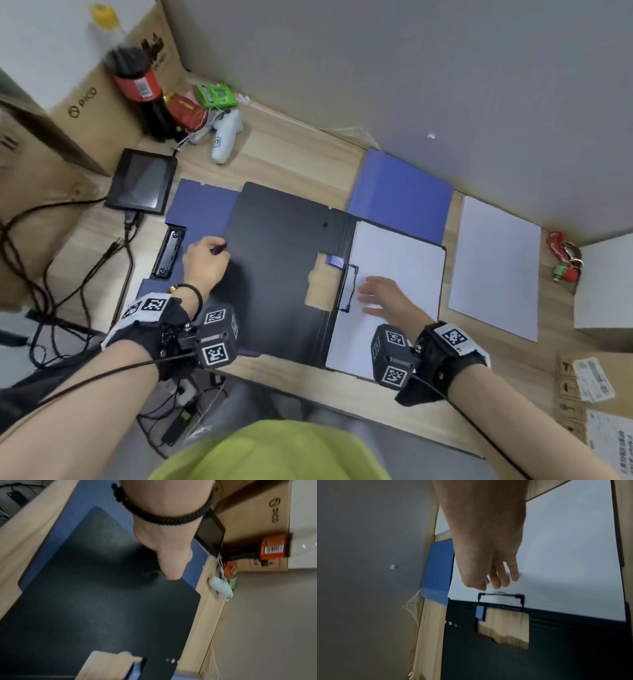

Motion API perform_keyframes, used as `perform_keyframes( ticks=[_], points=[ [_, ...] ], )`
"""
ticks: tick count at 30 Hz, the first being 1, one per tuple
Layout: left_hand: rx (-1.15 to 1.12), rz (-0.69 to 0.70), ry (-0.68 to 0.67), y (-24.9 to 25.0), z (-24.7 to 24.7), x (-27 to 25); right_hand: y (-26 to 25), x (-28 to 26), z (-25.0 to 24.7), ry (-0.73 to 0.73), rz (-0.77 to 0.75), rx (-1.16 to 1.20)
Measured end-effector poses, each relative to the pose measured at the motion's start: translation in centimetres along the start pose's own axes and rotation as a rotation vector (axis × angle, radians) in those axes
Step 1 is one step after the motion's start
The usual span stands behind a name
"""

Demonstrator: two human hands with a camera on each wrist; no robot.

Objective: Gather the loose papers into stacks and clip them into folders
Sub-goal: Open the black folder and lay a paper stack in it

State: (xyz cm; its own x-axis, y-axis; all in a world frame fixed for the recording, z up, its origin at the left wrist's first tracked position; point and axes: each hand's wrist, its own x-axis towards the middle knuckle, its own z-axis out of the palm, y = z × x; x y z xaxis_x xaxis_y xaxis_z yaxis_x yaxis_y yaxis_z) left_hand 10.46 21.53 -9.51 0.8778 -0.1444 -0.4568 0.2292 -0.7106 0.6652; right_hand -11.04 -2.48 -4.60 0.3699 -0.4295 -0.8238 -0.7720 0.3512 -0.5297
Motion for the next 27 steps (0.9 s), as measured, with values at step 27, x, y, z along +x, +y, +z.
perform_keyframes(
  ticks=[27],
  points=[
    [-0.286,0.407,-0.732,18.1,-2.0,-10.2,-7.4,-7.2,-1.0,-0.427,-0.287,0.478]
  ],
)
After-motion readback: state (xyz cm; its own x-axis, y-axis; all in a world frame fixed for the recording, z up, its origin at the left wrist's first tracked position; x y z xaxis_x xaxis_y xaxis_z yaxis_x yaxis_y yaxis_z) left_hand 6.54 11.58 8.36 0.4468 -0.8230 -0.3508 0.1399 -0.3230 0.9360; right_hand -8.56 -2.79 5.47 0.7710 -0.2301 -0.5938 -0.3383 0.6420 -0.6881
